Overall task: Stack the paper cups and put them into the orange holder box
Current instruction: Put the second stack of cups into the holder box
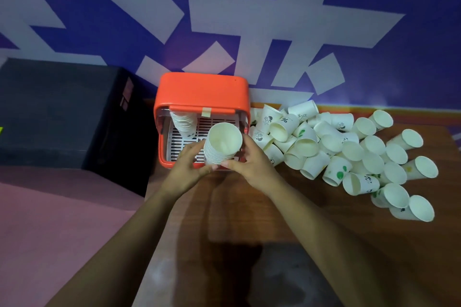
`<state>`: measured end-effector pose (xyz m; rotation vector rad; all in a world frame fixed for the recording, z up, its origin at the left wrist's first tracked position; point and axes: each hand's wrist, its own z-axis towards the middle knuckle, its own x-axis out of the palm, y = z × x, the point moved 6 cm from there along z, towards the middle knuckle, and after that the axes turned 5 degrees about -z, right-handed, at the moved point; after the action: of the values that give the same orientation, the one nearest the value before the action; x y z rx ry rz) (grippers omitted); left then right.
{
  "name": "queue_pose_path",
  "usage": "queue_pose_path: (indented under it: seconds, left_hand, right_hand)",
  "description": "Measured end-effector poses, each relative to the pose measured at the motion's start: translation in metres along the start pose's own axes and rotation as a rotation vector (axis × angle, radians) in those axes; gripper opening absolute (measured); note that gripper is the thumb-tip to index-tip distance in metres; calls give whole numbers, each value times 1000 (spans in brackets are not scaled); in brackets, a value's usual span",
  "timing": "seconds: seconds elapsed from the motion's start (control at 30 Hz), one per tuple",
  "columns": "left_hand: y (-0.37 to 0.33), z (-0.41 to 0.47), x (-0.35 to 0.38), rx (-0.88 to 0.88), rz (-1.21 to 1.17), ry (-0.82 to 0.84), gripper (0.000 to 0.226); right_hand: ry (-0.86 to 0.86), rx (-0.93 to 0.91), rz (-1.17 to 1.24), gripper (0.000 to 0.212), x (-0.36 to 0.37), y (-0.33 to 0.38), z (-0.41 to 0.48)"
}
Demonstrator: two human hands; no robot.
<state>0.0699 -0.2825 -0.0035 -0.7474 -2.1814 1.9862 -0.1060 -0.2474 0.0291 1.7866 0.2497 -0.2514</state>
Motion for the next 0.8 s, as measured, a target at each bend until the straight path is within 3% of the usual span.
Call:
queue_pose_path:
  seconds: [0.37,0.8]
  left_hand:
    - [38,51,-1,-108,-90,74,58]
    - [58,97,8,-149,-128,-67,44]
  right_hand:
    - [-11,75,-170,68,17,-49,51]
    - [-105,194,33,56,21,-83,91]
